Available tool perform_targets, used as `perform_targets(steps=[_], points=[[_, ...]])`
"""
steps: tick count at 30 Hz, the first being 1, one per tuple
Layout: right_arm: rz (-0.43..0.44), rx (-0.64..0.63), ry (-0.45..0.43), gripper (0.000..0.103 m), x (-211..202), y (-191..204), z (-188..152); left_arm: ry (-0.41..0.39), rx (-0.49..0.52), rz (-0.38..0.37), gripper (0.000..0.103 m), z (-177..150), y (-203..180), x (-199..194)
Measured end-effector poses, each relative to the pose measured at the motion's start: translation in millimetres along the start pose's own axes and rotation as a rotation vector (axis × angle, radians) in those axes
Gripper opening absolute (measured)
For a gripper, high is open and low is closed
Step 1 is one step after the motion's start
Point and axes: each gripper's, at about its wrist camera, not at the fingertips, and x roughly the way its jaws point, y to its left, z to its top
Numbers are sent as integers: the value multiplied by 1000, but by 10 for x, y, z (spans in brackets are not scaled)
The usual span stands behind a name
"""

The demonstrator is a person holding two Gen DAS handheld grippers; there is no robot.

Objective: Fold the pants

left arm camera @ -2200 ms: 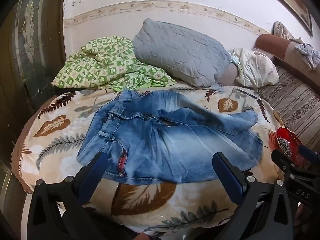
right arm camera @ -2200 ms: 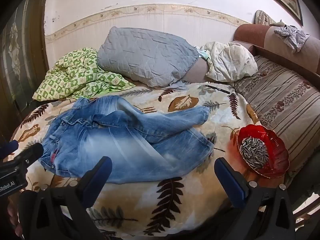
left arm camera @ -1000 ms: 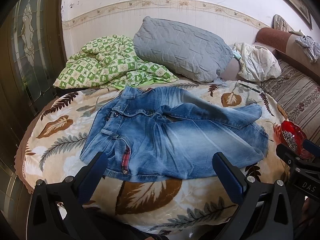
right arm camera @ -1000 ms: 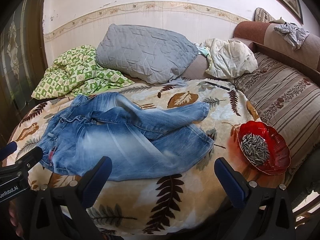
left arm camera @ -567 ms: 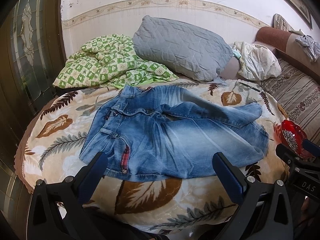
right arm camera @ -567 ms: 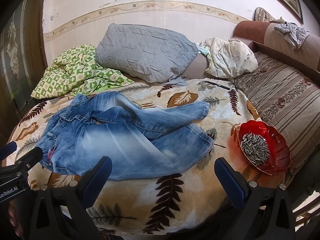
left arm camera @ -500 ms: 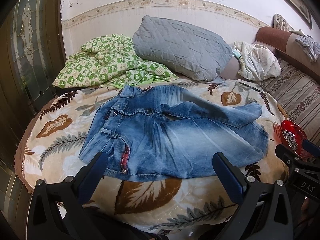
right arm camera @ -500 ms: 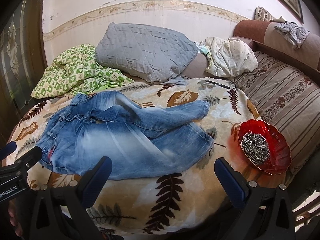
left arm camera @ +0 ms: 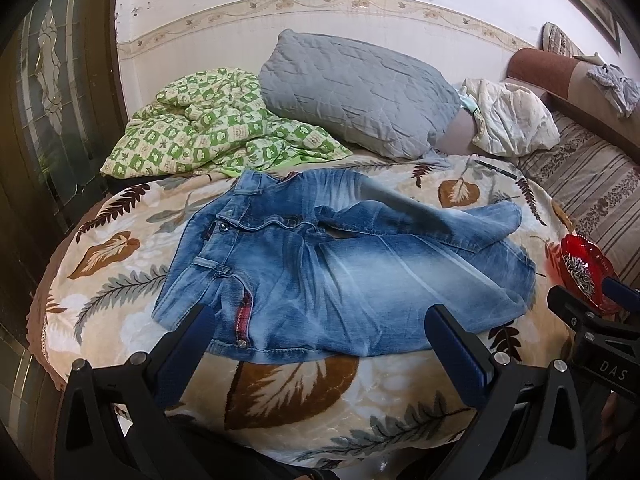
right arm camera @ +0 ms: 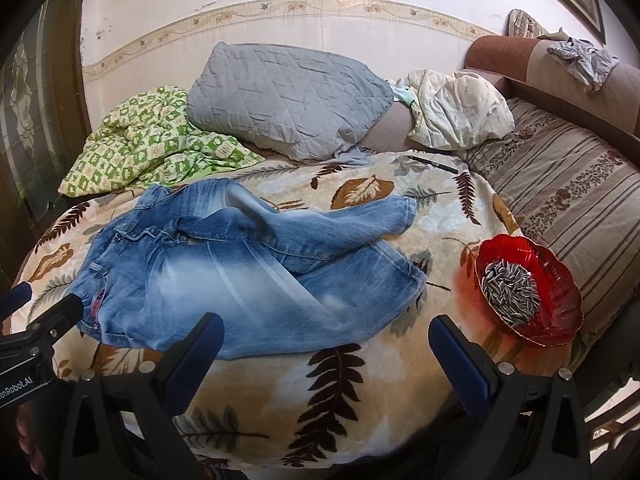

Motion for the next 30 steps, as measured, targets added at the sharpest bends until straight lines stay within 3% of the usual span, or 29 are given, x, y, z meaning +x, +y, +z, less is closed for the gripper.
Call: perform_targets(steps=[5, 11, 14, 18, 22, 25, 30], points=[[5, 0, 3, 103, 17, 5, -2, 0, 9, -17, 103, 34, -19, 37], [71, 27, 40, 103, 142, -94, 41, 5, 0, -65, 103, 184, 6, 168], [63, 20, 29, 103, 207, -158, 109, -6, 42, -86, 103, 306, -44, 233], [48, 28, 15, 103, 294, -294, 254, -62, 137, -148, 103, 513, -219, 266], [88, 48, 20, 103, 458, -534, 506, -31, 224, -250, 103, 759, -397, 479], [112, 65, 32, 103, 633, -772, 734, 3, 357, -293, 103, 869, -646, 712], [129, 109, 92, 103, 1042, -1170, 1060, 20, 505, -318, 103, 935, -1068, 1032]])
